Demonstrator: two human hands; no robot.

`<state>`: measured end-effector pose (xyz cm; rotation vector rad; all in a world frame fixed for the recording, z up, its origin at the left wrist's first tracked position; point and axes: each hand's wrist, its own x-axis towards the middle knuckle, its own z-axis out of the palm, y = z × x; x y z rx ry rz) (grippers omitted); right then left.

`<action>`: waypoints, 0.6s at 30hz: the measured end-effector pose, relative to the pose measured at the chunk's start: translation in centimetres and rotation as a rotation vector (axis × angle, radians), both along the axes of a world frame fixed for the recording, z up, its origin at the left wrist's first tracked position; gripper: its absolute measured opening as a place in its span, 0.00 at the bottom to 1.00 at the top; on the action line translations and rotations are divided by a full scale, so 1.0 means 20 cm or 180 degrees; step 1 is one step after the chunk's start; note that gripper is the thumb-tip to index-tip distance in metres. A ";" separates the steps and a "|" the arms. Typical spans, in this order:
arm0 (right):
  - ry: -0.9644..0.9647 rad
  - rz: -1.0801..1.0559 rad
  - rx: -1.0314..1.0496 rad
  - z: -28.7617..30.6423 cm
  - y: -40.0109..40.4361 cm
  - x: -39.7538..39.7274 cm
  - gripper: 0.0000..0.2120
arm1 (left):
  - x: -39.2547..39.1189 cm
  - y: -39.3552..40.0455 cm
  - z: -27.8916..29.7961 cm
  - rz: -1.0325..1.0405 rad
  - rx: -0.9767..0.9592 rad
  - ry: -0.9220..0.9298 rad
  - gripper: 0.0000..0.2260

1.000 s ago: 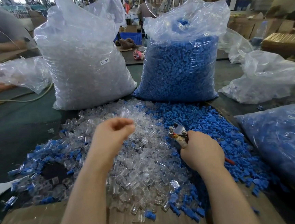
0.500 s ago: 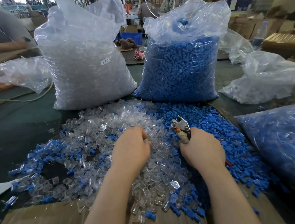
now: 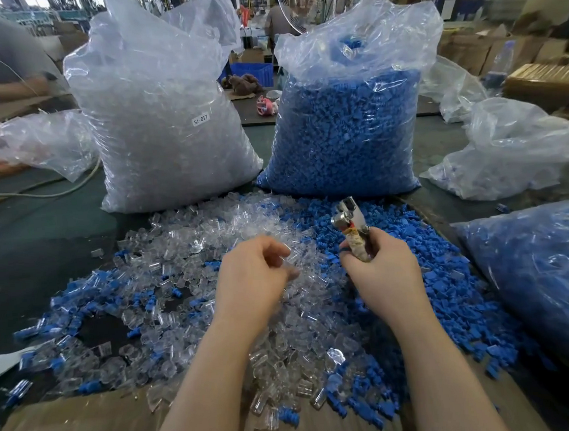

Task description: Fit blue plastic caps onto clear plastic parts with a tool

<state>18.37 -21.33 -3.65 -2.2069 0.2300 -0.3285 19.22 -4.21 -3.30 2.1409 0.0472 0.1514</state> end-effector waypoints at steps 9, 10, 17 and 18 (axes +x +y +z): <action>-0.0525 0.0327 0.1099 0.03 0.03 -0.02 0.07 | -0.01 -0.01 0.05 0.0141 -0.1575 0.0121 0.11; -0.0544 0.0332 0.1084 0.03 0.03 -0.02 0.07 | -0.02 -0.01 0.06 0.0109 -0.1650 0.0143 0.10; -0.0797 0.0386 0.1321 0.04 0.06 -0.02 0.08 | -0.02 -0.03 0.07 -0.0044 -0.2246 0.0472 0.07; -0.0800 0.0411 0.1370 0.04 0.07 -0.02 0.08 | -0.02 -0.04 0.07 -0.0076 -0.2291 0.0501 0.07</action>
